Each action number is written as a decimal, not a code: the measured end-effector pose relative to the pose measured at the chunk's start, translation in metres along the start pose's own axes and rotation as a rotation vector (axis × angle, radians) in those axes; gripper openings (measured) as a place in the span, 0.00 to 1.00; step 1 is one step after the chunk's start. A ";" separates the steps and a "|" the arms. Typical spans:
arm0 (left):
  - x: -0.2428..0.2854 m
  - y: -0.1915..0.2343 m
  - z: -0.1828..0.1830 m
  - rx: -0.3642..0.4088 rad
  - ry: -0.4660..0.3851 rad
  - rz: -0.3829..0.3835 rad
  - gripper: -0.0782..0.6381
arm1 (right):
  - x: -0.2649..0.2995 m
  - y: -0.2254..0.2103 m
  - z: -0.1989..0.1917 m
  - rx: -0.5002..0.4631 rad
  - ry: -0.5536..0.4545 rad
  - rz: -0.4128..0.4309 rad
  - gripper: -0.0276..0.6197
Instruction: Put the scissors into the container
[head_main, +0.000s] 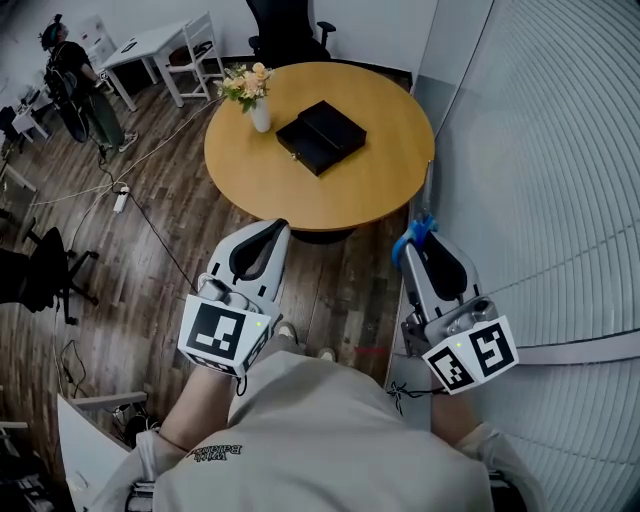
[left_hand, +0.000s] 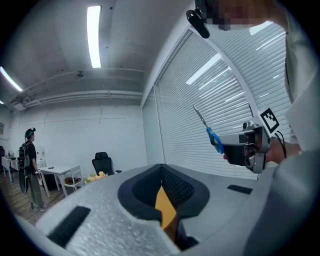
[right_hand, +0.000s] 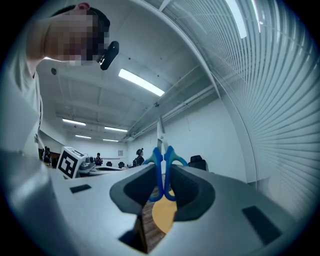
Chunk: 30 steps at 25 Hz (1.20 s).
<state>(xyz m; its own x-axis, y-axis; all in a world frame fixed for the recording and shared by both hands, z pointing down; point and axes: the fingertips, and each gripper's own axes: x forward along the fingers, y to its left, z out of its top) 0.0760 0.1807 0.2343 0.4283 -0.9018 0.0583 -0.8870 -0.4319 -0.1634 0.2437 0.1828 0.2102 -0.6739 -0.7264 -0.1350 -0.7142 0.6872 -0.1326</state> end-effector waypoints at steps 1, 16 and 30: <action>0.000 -0.001 0.000 0.000 0.002 0.000 0.14 | 0.000 -0.001 0.001 -0.002 -0.002 0.001 0.20; 0.012 0.020 -0.021 -0.023 0.019 0.046 0.14 | 0.019 -0.020 -0.015 -0.037 0.005 -0.049 0.20; 0.061 0.092 -0.053 -0.053 0.059 0.051 0.14 | 0.098 -0.055 -0.045 -0.082 0.083 -0.102 0.20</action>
<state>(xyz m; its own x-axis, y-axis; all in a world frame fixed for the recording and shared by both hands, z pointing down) 0.0114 0.0850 0.2747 0.3725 -0.9216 0.1094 -0.9161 -0.3840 -0.1154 0.2087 0.0731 0.2481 -0.6077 -0.7930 -0.0431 -0.7907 0.6092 -0.0606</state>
